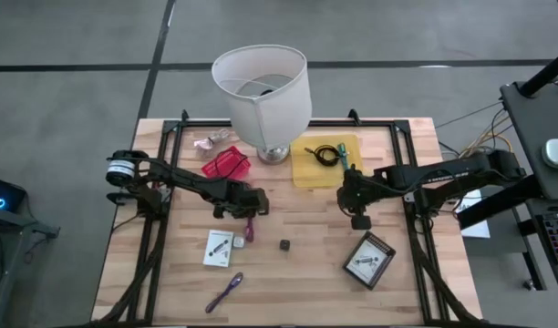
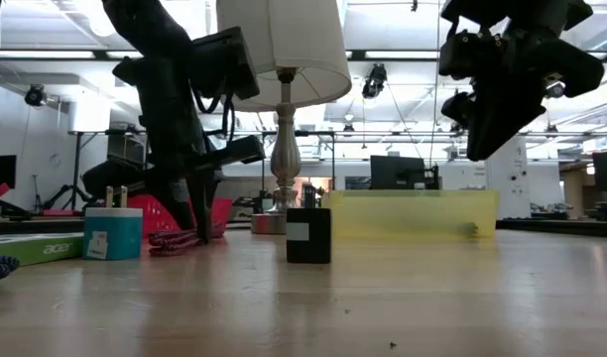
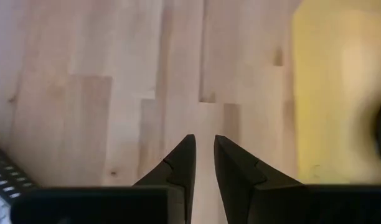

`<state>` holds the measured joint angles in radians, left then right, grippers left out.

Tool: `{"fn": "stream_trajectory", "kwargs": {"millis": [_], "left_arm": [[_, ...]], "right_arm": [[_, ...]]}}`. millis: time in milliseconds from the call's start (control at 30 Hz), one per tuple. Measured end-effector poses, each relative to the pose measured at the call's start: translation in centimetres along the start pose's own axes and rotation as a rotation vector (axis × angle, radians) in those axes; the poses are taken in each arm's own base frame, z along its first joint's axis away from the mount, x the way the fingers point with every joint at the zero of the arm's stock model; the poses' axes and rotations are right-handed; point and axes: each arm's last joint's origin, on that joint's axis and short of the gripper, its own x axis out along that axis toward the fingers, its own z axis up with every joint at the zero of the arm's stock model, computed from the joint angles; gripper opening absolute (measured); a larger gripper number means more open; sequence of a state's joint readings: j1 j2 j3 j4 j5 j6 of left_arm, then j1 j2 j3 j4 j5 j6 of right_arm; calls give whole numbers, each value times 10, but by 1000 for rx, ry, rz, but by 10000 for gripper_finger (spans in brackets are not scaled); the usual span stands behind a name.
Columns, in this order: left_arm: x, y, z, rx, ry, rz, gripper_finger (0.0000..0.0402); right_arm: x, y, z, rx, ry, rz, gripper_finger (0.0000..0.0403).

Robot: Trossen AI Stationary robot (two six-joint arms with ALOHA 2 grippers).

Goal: Pick and place items into bin
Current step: Put the pink charger cable into the yellow bin

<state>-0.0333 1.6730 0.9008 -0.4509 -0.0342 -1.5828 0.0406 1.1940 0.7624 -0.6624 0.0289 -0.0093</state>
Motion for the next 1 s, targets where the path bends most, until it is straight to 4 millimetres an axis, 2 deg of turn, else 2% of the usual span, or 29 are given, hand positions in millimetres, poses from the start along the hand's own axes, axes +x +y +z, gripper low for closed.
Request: {"fn": "stream_trajectory", "kwargs": {"millis": [233, 533, 767, 1000], "left_arm": [[-21, -9, 0, 146, -1, -133, 13], [-61, -11, 2, 324, -70, -288, 12], [-89, -15, 4, 536, -187, -451, 12], [-114, -24, 6, 728, -384, -605, 12]], "right_arm": [[-12, -1, 1, 45, -67, -35, 47], [-27, -2, 1, 162, -161, -25, 47], [-37, -3, 20, 317, -401, 4, 54], [-39, -3, 40, 407, -585, 54, 105]]}}
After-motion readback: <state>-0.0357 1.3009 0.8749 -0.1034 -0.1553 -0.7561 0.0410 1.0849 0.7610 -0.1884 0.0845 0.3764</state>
